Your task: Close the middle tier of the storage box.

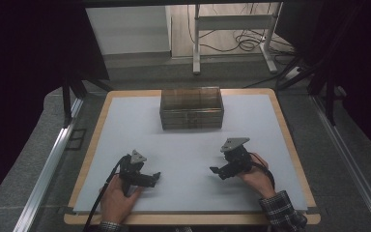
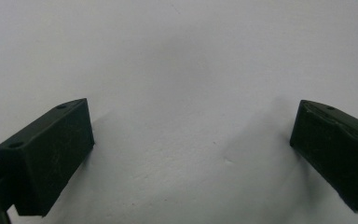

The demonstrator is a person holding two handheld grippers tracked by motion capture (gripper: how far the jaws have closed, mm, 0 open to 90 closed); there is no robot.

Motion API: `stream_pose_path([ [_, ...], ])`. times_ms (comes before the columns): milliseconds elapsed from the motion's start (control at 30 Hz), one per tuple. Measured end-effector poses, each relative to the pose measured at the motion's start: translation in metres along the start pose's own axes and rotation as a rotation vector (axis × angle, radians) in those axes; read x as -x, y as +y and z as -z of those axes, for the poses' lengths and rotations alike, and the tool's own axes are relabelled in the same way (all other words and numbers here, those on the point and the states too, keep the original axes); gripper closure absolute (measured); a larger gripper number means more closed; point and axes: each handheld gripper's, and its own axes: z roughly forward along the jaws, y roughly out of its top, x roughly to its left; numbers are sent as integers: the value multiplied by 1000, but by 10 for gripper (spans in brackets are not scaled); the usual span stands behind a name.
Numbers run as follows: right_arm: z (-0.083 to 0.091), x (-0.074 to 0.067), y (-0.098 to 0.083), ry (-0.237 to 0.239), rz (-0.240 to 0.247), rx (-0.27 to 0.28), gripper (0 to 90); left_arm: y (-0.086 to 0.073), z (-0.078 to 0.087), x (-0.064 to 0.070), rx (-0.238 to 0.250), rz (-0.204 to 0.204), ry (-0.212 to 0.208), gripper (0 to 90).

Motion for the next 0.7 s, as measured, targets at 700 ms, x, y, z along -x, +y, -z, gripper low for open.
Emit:
stream_pose_path([
  [700, 10, 5, -16, -14, -31, -3, 43, 0, 0, 0, 0, 0, 0, 0],
])
